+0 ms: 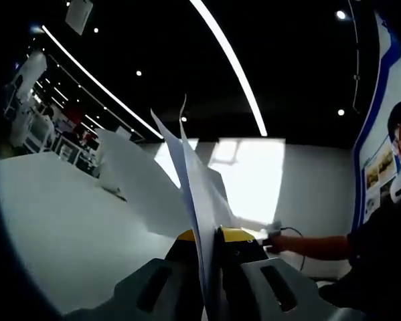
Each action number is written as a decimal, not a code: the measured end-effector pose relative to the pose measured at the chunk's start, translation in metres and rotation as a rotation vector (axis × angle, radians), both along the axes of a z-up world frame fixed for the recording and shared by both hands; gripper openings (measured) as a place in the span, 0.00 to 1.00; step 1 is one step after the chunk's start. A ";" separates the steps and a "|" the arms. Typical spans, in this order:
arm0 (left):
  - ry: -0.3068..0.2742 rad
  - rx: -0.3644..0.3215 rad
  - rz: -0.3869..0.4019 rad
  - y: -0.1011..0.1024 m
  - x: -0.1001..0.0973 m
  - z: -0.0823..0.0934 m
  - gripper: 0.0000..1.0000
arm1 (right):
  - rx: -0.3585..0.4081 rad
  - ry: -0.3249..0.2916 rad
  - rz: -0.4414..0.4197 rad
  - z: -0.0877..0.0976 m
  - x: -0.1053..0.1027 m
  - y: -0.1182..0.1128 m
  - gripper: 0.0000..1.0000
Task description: Organize the stack of printing papers by aligning and flattening the scattered papers on the table
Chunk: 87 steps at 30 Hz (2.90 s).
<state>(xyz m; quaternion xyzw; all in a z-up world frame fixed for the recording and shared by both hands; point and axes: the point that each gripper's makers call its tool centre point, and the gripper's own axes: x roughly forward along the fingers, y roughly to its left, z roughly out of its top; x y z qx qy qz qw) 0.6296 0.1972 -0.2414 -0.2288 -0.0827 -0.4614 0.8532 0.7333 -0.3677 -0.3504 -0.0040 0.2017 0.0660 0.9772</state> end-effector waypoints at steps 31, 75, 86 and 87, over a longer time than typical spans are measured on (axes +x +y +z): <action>-0.001 -0.003 -0.003 0.000 0.000 0.000 0.07 | 0.011 -0.054 0.076 0.012 0.003 0.009 0.00; -0.005 -0.012 -0.009 -0.001 -0.002 0.003 0.07 | 0.050 -0.418 0.091 0.169 -0.053 0.040 0.00; -0.011 -0.018 -0.010 0.000 -0.003 0.004 0.07 | 0.014 -0.502 0.118 0.212 -0.076 0.061 0.00; -0.011 -0.018 -0.010 0.000 -0.003 0.004 0.07 | 0.009 -0.509 0.121 0.215 -0.078 0.064 0.00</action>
